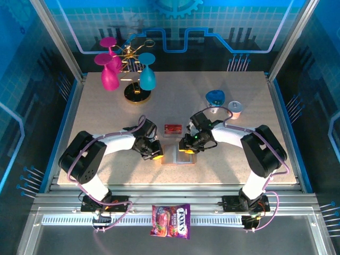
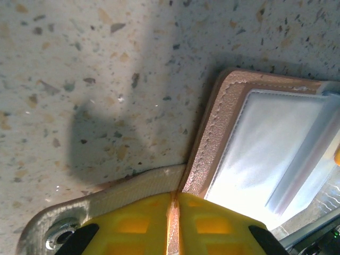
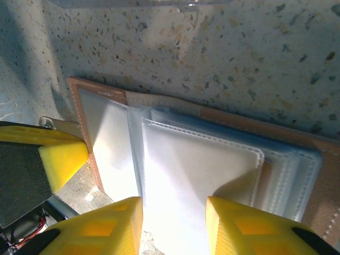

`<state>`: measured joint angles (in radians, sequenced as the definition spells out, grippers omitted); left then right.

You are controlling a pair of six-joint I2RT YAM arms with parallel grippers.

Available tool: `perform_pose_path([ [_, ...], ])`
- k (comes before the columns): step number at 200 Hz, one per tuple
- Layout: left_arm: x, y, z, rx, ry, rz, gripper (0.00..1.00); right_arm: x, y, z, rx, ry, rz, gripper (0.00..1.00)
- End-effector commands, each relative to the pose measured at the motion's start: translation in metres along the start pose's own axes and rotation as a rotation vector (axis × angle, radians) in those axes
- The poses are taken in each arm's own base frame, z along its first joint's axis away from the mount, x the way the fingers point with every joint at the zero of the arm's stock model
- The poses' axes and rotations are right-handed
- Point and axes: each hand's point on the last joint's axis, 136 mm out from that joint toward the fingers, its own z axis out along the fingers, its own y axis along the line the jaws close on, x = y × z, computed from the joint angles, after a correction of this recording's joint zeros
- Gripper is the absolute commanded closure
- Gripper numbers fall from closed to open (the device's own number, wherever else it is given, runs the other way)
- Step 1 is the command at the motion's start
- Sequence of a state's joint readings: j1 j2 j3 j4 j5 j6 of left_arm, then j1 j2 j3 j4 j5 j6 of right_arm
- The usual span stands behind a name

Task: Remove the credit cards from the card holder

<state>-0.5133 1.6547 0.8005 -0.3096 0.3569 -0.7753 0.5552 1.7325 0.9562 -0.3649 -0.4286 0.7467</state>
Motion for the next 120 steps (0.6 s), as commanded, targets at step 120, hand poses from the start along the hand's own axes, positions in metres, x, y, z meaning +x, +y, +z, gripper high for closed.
perform_pose_path([
  [120,0.008,-0.053,-0.019,0.142,0.020,0.055,0.86,-0.003,0.010,-0.019,-0.038,-0.051,-0.001,0.63],
])
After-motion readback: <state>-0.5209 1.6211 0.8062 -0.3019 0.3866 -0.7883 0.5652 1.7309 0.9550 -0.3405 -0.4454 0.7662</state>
